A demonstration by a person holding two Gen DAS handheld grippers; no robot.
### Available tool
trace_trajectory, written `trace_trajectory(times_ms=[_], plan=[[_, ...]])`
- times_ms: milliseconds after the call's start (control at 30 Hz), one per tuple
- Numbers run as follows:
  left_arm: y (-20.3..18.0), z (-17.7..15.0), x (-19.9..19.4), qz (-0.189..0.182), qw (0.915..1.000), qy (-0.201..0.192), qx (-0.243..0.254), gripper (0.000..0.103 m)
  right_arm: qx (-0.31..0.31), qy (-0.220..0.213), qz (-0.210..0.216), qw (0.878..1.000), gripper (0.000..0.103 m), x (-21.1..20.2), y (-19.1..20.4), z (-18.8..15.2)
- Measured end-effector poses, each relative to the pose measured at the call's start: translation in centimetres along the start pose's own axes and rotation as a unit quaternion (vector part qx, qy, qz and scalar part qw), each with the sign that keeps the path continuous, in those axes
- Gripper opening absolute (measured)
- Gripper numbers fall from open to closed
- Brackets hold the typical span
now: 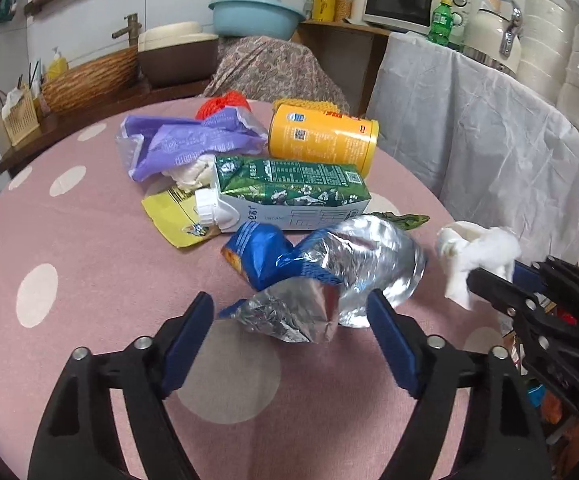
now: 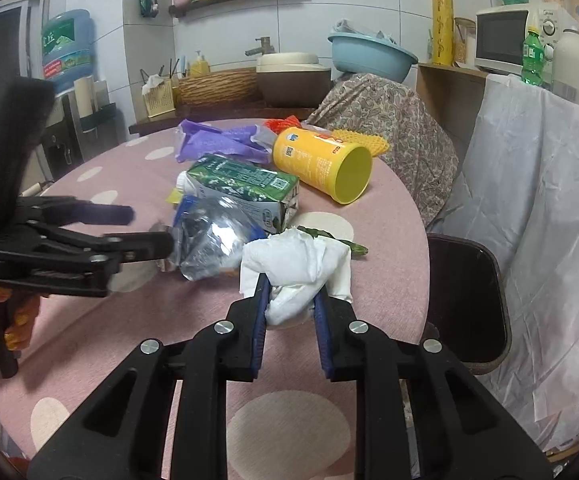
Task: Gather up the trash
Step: 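Grasp the foil chip bag with the left tool and lift it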
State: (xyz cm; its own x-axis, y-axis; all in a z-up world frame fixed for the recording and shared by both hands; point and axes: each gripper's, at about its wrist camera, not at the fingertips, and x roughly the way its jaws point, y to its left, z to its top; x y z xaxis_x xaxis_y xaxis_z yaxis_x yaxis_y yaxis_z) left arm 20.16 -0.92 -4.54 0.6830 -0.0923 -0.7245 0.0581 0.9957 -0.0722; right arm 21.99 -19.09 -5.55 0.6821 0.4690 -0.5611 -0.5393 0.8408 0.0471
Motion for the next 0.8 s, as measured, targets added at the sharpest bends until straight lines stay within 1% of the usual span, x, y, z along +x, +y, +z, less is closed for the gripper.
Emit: trace_trajectory(times_ms=[33, 67, 133, 200, 233, 267, 300, 333, 400, 567, 600, 633, 667, 700, 733, 767, 800], plan=[[-0.1, -0.1, 0.4, 0.01, 0.9999, 0.004, 0.002, 0.068, 0.002, -0.003, 0.003, 1.0, 0.022, -0.2, 0.1, 0.0], [-0.1, -0.1, 0.7, 0.017, 0.9998, 0.007, 0.002, 0.065, 0.002, -0.007, 0.005, 1.0, 0.022, -0.5, 0.2, -0.1], [0.0, -0.3, 1.2, 0.028, 0.9996, 0.01, -0.003, 0.055, -0.001, -0.008, 0.006, 1.0, 0.022, -0.7, 0.3, -0.2], [0.0, -0.4, 1.6, 0.032, 0.9993, 0.016, -0.006, 0.05, 0.001, -0.008, 0.014, 1.0, 0.022, -1.0, 0.4, -0.5], [0.0, -0.6, 1.6, 0.036, 0.9992, 0.015, -0.004, 0.044, 0.002, -0.01, 0.015, 1.0, 0.022, -1.1, 0.4, -0.6], [0.0, -0.6, 1.6, 0.04, 0.9991, 0.013, -0.001, 0.041, 0.003, -0.012, 0.015, 1.0, 0.022, -1.3, 0.4, -0.7], [-0.1, -0.7, 1.5, 0.043, 0.999, 0.011, 0.002, 0.034, 0.005, -0.013, 0.016, 1.0, 0.022, -1.4, 0.3, -0.8], [0.0, -0.7, 1.3, 0.042, 0.9991, 0.009, 0.001, 0.024, 0.007, -0.013, 0.016, 1.0, 0.022, -1.4, 0.3, -0.9], [0.4, -0.7, 1.2, 0.031, 0.9994, 0.01, -0.01, 0.012, 0.016, -0.014, 0.017, 1.0, 0.022, -1.5, 0.0, -1.2], [0.7, -1.1, 0.1, 0.004, 0.9997, 0.003, -0.024, 0.011, 0.029, -0.014, 0.022, 0.999, 0.022, -1.5, -0.3, -1.7], [0.6, -1.1, -0.3, -0.004, 0.9996, -0.005, -0.028, 0.012, 0.031, -0.015, 0.022, 0.999, 0.022, -1.5, -0.4, -1.7], [0.5, -1.2, -0.6, -0.008, 0.9994, -0.012, -0.03, 0.021, 0.033, -0.016, 0.022, 0.999, 0.022, -1.6, -0.5, -1.8], [0.4, -1.2, -0.9, -0.007, 0.9994, -0.018, -0.03, 0.033, 0.035, -0.016, 0.022, 0.999, 0.022, -1.5, -0.6, -1.8], [0.2, -1.1, -1.2, -0.001, 0.9993, -0.025, -0.029, 0.067, 0.036, -0.015, 0.022, 0.999, 0.022, -1.5, -0.7, -1.8], [-0.1, -1.0, -1.5, 0.009, 0.9989, -0.038, -0.026, 0.082, 0.037, -0.015, 0.022, 0.999, 0.022, -1.5, -0.7, -1.9], [-0.3, -0.9, -1.6, 0.013, 0.9987, -0.046, -0.019, 0.081, 0.038, -0.016, 0.022, 0.999, 0.022, -1.5, -0.8, -1.9], [-0.5, -0.7, -1.5, 0.018, 0.9987, -0.045, -0.012, 0.081, 0.039, -0.016, 0.023, 0.999, 0.022, -1.5, -0.9, -1.9]])
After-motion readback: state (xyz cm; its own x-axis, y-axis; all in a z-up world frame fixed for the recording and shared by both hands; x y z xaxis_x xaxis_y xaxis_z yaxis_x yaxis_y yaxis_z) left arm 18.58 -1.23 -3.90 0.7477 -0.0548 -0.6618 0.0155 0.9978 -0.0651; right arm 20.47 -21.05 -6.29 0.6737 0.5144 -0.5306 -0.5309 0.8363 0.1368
